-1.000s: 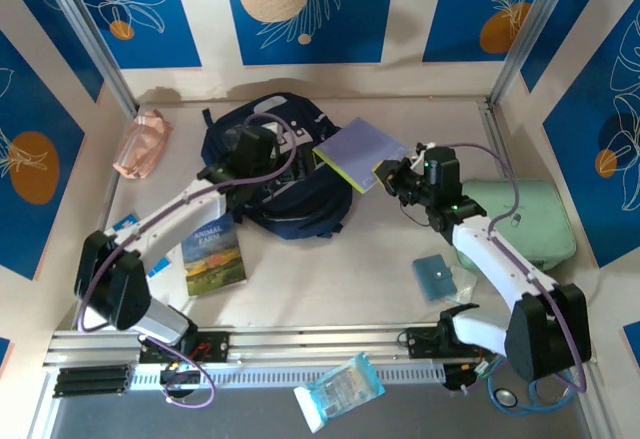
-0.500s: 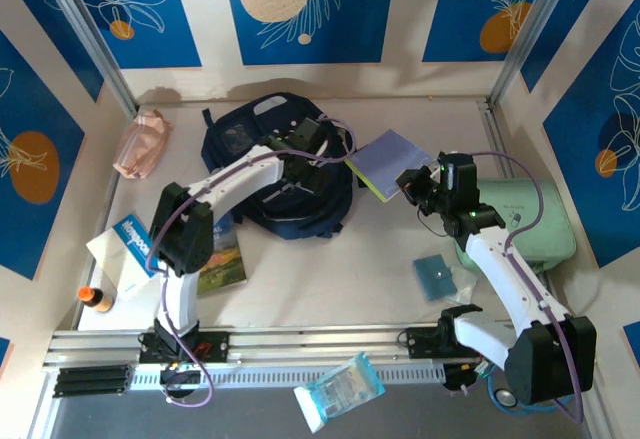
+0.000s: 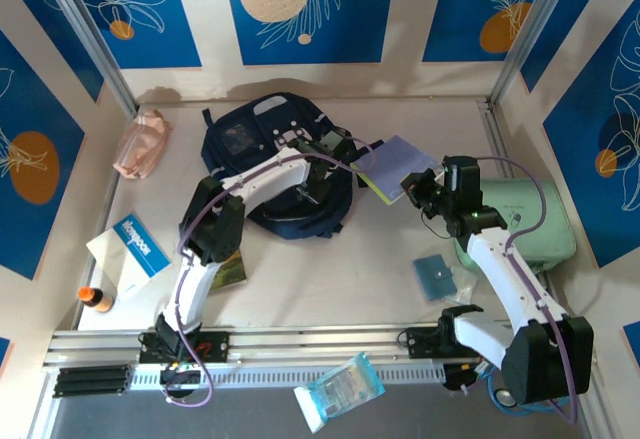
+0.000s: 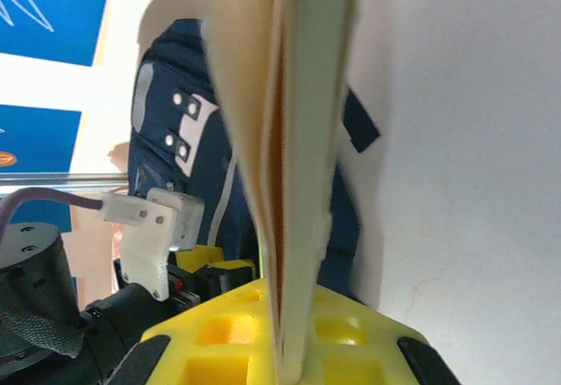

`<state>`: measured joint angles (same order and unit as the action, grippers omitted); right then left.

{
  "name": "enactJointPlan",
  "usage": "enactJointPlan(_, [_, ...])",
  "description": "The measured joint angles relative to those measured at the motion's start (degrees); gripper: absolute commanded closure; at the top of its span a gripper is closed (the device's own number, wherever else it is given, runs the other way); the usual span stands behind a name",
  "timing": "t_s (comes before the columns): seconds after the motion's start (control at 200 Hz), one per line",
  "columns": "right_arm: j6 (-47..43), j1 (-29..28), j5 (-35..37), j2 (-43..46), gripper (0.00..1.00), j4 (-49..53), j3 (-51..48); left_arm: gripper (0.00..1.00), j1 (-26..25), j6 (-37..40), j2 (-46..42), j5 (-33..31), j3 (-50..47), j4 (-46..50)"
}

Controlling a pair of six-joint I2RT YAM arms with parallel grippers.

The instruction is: Pack books, pencil case, and school supplies into a backpack

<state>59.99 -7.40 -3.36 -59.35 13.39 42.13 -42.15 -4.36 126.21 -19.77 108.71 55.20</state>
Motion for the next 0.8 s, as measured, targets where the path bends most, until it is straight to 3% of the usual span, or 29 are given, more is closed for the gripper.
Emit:
enactJointPlan(0.165, [0.04,0.70,-0.55,0.00,1.00,-0.02,-0.81,0.59,0.02,0.00,1.16,0.09,1.03,0.76])
enactJointPlan(0.425, [0.02,1.29,-1.57,0.00,1.00,-0.07,-0.81,1.00,0.00,-1.03,2.12,0.81,4.02,3.61])
enactJointPlan(0.8, [-0.24,2.54,-3.10,3.65,1.00,-0.31,-2.03,1.00,0.28,-1.46,-9.42,2.38,4.96,4.17])
